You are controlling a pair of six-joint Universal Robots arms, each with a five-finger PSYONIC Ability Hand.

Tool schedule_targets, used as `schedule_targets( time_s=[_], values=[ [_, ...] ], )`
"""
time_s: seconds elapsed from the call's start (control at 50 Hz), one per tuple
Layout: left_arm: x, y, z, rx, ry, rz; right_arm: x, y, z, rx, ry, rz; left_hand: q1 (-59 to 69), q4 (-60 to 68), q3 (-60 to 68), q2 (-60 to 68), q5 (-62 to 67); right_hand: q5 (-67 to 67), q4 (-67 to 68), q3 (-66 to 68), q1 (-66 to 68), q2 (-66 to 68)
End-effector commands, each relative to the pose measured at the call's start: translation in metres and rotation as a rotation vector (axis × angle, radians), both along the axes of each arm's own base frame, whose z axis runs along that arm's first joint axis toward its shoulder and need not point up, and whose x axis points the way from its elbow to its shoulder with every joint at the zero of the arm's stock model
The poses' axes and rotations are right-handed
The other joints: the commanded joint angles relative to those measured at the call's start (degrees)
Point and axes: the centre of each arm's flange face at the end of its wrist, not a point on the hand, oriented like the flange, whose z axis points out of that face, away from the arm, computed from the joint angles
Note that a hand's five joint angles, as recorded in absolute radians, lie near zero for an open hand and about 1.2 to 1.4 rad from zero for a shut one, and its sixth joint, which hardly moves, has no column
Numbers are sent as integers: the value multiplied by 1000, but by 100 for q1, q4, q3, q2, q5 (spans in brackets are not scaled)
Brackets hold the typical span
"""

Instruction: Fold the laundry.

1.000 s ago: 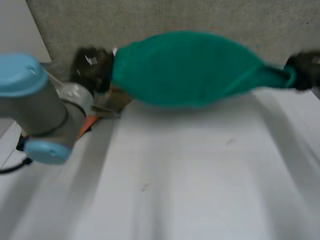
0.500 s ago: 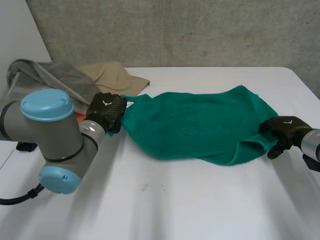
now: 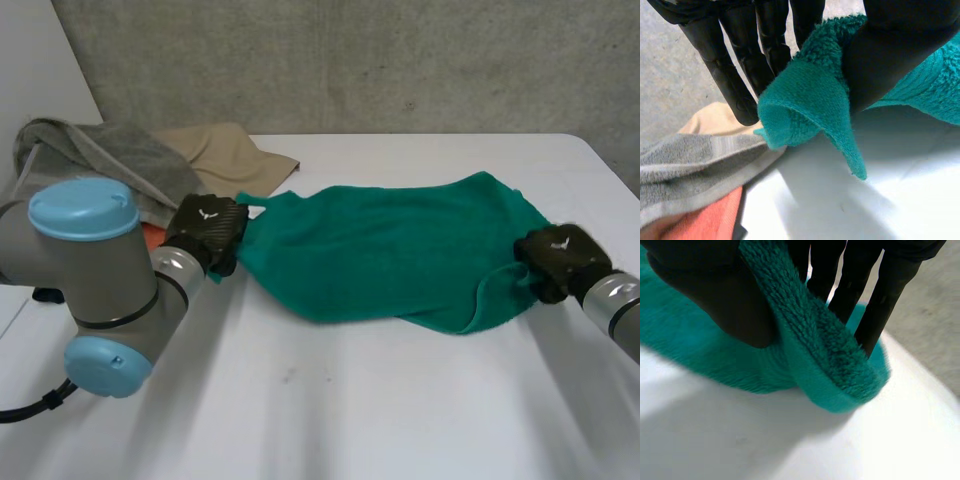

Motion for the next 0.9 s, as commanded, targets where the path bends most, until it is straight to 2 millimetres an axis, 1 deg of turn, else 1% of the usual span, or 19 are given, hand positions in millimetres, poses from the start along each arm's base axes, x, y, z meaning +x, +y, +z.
schedule_targets(
  time_s=[0.02,0.06,0.1,0.14,0.16,0.18,0.2,0.24,0.3,0.36,0.4,0.44,0.46,0.48,0.52,0.54,0.62,0.72,0.9],
  values=[
    [13,16,-2,126,-58,12,-21,-5,64,-59,-136,-143,1430,1116,1166,1137,1392,1340,1159,1207,1502,1247],
    [14,20,-5,154,-69,10,-26,-6,63,-1,-148,-171,1430,1116,1166,1137,1392,1340,1159,1207,1502,1247],
    [16,23,-10,184,-82,8,-27,-5,51,104,-147,-191,1266,952,1002,973,1227,1340,1159,1207,1502,1247],
    [17,23,-13,194,-87,8,-26,-4,41,162,-139,-189,-392,-706,-656,-685,-431,1340,1159,1207,1502,1247],
    [17,23,-14,194,-89,10,-26,-5,35,185,-135,-196,-2149,-2464,-2414,-2442,-2188,1340,1159,1207,1502,1247],
    [17,23,-14,193,-92,9,-26,-5,33,191,-133,-196,-2800,-3114,-3064,-3093,-2838,1340,1159,1207,1502,1247],
    [17,23,-14,193,-92,9,-26,-5,33,189,-131,-196,-3173,-3487,-3437,-3466,-3211,1340,1159,1207,1502,1247],
    [17,23,-14,190,-91,9,-27,-6,33,185,-117,-197,-3494,-3809,-3759,-3787,-3533,1340,1159,1207,1502,1247],
    [21,26,-12,185,-87,14,-30,-9,29,185,-100,-208,-3597,-3912,-3862,-3890,-3636,1340,1159,1207,1502,1247],
    [27,32,-4,171,-82,19,-32,-12,24,178,-94,-217,-3580,-3895,-3845,-3873,-3619,1340,1159,1207,1502,1247],
    [31,41,-1,173,-88,1,-34,-15,23,162,-88,-235,-3530,-3844,-3794,-3823,-3568,1340,1159,1207,1502,1247],
    [33,50,-6,189,-106,-24,-36,-17,23,152,-82,-251,-3479,-3794,-3744,-3772,-3518,1340,1159,1207,1502,1247],
    [33,59,-10,203,-131,-53,-37,-18,22,148,-77,-265,-3346,-3660,-3610,-3639,-3385,1340,1159,1207,1502,1247],
    [34,64,-13,209,-146,-64,-37,-18,22,146,-73,-270,-3211,-3526,-3476,-3504,-3250,1340,1159,1207,1502,1247],
    [36,73,-15,215,-171,-82,-38,-18,22,144,-69,-278,-2909,-3223,-3173,-3202,-2947,1340,1159,1207,1502,1247],
    [39,81,-16,215,-193,-93,-38,-17,21,147,-68,-280,-2657,-2972,-2922,-2950,-2696,1340,1159,1207,1502,1247],
    [42,97,-22,238,-221,-116,-37,-16,20,152,-69,-277,-2319,-2633,-2583,-2612,-2357,1340,1159,1207,1502,1247],
    [45,102,-26,253,-229,-115,-37,-16,19,153,-70,-273,-2318,-2633,-2583,-2611,-2357,1340,1159,1207,1502,1247],
    [43,96,-31,199,-206,-112,-37,-15,17,152,-72,-270,-2352,-2666,-2617,-2645,-2391,1340,1159,1207,1502,1247]
  ],
)
